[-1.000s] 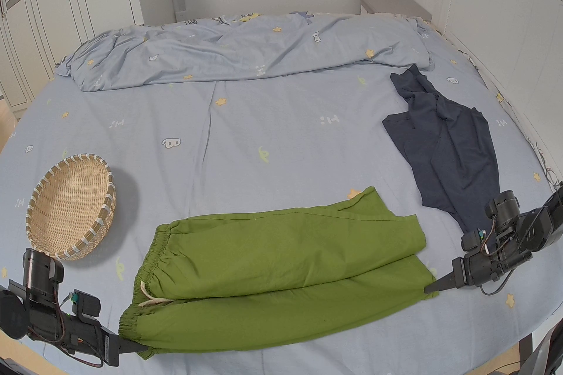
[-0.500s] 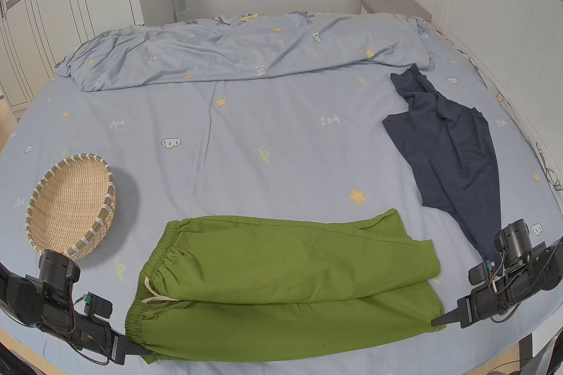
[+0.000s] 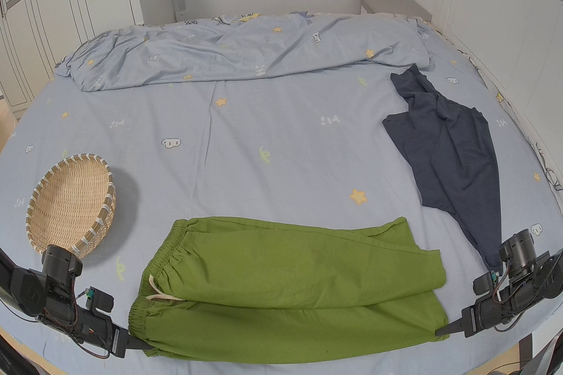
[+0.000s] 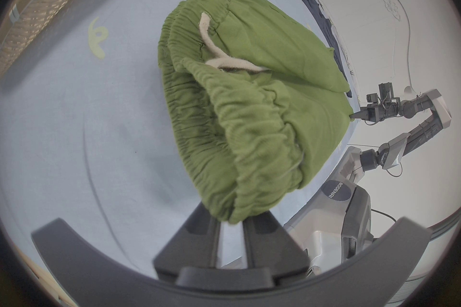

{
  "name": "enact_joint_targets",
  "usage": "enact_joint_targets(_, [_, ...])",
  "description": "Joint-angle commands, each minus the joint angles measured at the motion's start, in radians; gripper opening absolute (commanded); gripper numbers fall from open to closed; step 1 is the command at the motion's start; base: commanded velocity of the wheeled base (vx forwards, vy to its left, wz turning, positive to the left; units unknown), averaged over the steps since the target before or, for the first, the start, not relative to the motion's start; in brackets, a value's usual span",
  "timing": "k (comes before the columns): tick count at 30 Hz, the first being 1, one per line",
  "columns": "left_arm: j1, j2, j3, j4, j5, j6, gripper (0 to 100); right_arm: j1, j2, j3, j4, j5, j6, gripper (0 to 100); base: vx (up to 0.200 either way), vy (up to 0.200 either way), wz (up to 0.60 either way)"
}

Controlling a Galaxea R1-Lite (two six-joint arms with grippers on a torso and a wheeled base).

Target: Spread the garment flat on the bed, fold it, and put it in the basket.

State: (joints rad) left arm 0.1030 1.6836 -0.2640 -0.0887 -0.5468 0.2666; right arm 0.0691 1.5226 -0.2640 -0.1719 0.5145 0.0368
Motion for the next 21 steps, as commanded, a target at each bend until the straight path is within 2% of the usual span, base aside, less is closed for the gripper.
enact_joint_targets(1, [-0.005,0.010,0.000,0.001,-0.001,0.003,100,0.003,0.002,0.000,0.000,0.001,0.002,100,0.000,0.000,0.00])
enact_joint_targets(10, [0.007,-0.032,0.002,0.000,-0.004,-0.001,100,0.004,-0.047,-0.001,0.000,0.006,0.003,100,0.000,0.000,0.00])
enact_joint_targets(18, [0.087,-0.312,0.008,0.041,-0.025,-0.007,100,-0.008,-0.226,-0.057,0.011,-0.001,0.009,100,0.000,0.000,0.00])
enact_joint_targets(21, [0.115,-0.418,-0.007,0.043,-0.087,-0.033,100,-0.025,-0.252,-0.112,0.038,-0.007,0.009,100,0.000,0.000,0.00])
